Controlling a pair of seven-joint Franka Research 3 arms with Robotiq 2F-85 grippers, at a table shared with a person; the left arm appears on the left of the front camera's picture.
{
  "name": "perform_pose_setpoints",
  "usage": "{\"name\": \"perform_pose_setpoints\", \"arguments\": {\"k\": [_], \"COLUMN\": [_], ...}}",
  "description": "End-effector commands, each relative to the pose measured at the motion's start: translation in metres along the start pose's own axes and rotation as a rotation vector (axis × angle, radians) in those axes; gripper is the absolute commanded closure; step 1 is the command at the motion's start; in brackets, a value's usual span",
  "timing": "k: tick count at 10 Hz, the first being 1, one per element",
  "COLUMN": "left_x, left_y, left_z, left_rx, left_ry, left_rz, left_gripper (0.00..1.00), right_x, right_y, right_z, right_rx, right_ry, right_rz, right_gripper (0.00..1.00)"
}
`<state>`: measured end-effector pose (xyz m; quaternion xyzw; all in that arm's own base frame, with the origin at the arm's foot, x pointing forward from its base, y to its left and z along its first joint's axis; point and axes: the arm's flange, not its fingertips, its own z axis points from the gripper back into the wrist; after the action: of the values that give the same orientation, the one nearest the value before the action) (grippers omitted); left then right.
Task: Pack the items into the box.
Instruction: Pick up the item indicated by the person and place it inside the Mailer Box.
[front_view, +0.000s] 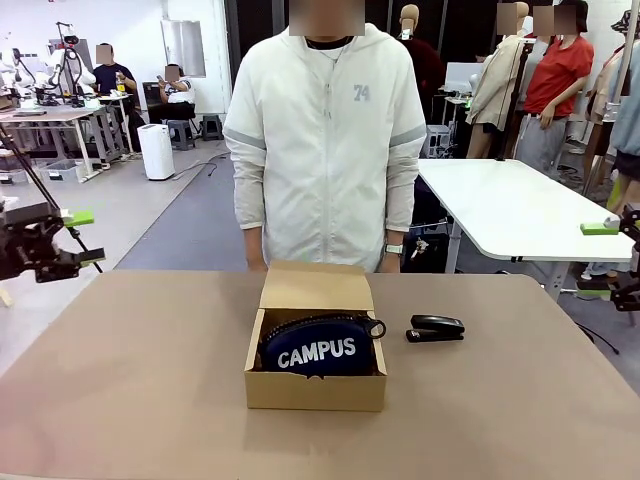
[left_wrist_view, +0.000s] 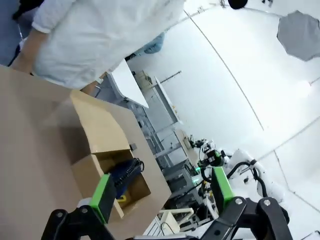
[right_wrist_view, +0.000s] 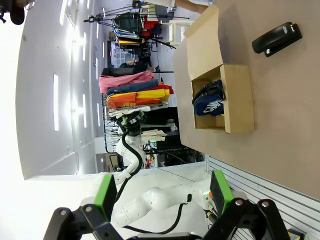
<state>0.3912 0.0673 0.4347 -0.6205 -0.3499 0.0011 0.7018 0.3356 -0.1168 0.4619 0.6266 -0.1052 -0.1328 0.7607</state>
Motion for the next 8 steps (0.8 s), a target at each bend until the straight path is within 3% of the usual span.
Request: {"name": "perform_pose_setpoints", "arguments": {"k": [1, 8], "left_x": [0.0093, 0.0093], "left_y": [-0.0150, -0.0150], "left_z": [-0.0144, -0.0144], "left_rx": [-0.020, -0.020], "left_ry": [0.066, 0.066], "left_rz": [-0.064, -0.064], "left_gripper": [0.00, 0.00], "right_x": [0.0008, 0.0008], "right_y": [0.0038, 0.0038], "right_z": [0.0028, 0.0028], "right_rx": [-0.001, -0.001], "right_ry": [0.011, 0.011], "right_rz": [0.000, 0.000], "right_gripper": [0.00, 0.00]}}
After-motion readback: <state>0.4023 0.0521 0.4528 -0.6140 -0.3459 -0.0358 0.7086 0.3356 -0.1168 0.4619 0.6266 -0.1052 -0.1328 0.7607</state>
